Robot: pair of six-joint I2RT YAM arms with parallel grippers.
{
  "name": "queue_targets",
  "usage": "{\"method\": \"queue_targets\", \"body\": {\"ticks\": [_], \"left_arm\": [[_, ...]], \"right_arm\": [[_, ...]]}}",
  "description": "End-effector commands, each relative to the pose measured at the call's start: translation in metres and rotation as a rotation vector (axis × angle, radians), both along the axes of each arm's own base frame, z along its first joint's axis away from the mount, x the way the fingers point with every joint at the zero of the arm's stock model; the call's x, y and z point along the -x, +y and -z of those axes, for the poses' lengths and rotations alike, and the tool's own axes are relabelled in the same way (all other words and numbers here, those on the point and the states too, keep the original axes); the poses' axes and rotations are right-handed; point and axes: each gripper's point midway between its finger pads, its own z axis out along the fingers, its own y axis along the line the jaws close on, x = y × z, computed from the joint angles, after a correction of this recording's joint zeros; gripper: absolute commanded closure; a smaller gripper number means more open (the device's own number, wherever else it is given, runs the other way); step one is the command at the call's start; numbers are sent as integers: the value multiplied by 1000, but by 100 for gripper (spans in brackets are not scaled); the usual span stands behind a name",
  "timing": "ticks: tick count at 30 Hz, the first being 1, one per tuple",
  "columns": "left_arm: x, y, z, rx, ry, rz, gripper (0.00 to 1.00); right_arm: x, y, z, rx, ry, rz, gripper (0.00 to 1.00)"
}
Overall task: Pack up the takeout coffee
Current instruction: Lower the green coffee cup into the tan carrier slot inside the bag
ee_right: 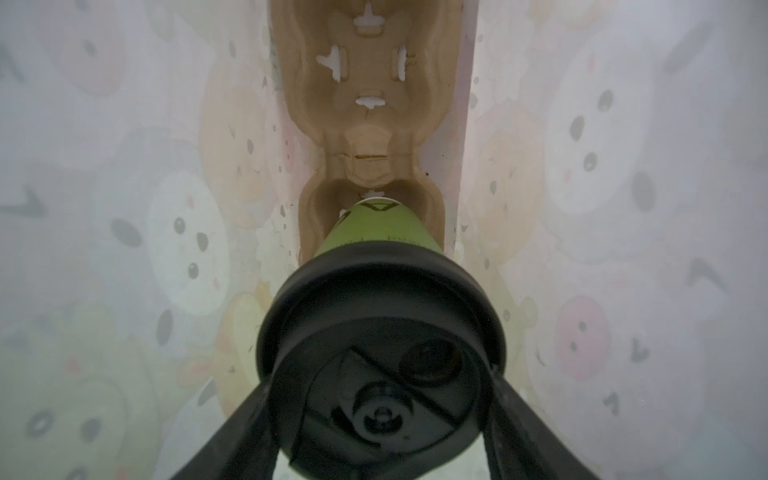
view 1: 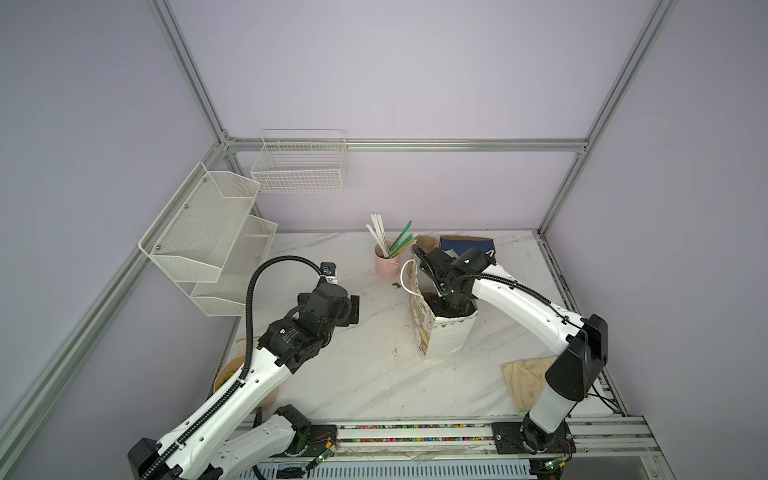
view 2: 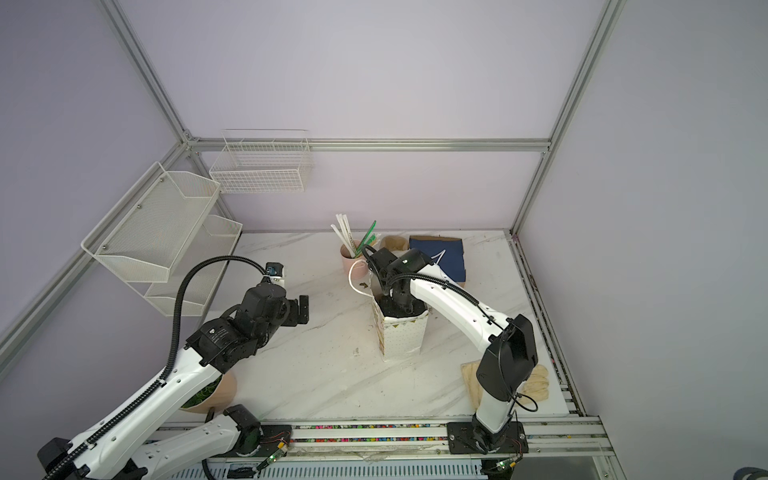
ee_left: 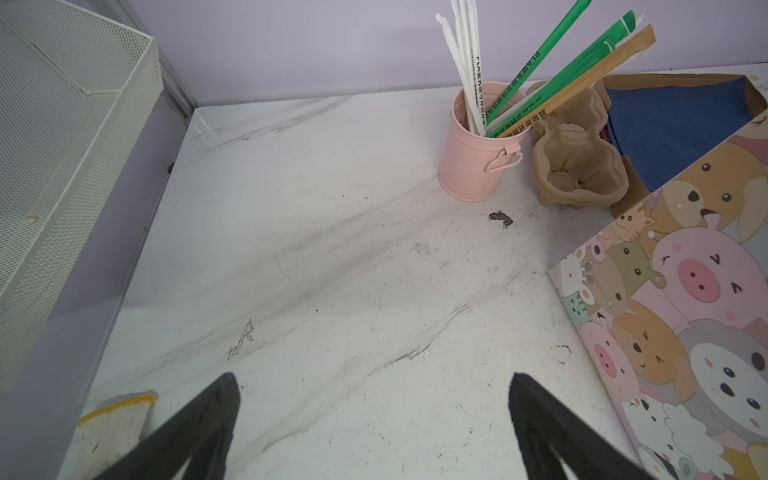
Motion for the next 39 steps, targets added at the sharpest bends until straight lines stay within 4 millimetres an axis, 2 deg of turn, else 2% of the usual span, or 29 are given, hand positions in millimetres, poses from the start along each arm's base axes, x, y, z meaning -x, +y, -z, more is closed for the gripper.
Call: {"method": "queue_targets", "body": {"ticks": [1, 39], "left_arm": [[-2, 2, -7, -5, -19, -4, 0], [-3, 2, -5, -11, -15, -5, 0]], "right_arm": [[0, -4, 1, 24, 22, 14, 37], [2, -12, 33, 97, 75, -24, 37]]}}
